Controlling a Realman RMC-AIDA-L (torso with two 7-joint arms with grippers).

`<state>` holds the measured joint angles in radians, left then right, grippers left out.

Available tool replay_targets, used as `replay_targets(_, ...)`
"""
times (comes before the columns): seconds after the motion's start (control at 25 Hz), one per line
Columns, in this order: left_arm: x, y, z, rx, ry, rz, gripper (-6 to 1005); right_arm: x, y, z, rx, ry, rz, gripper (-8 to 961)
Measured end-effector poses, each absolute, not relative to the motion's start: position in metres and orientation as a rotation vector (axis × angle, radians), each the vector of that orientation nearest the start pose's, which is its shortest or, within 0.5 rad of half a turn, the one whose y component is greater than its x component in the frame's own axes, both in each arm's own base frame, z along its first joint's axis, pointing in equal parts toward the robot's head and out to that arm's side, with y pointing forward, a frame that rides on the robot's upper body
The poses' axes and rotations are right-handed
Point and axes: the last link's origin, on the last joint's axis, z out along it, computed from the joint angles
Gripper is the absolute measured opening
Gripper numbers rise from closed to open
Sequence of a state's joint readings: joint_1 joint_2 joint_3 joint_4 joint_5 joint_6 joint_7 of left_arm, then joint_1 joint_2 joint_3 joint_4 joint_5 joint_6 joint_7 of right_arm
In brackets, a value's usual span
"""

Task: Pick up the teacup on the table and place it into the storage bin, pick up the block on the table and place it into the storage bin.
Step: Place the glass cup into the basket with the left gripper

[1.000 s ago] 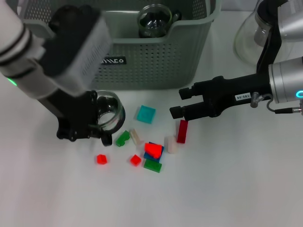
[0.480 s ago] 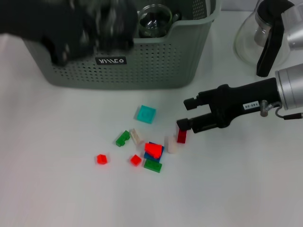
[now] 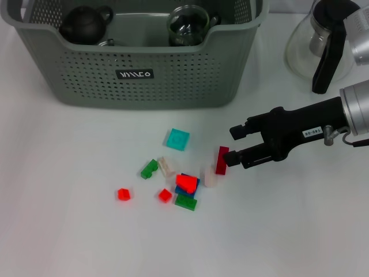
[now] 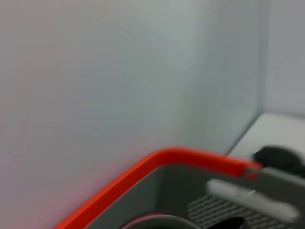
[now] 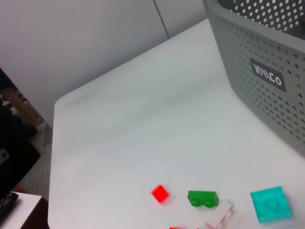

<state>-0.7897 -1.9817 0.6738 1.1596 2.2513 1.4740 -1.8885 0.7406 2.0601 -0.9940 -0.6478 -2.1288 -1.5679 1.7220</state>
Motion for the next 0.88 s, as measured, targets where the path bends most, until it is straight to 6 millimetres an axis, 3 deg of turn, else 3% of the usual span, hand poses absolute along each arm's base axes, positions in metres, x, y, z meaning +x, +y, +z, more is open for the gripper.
replay_targets(0.08, -0.157, 0.45, 0.113, -2.441, -0.544, -0.208, 79, 0.201, 0.348, -0.039, -3.119, 0.724, 0.289, 791)
replay_targets(0.4, -0.156, 0.479, 0.069, -2.416, -0.67, 0.006, 89, 0.204, 0.345, -0.041, -3.122, 0.735, 0.279, 790)
replay_targets(0.88, -0.149, 0.477, 0.044, -2.437, -0.644, 0.075, 104, 0.206, 0.342, -0.044, -3.129, 0.745, 0.274, 791)
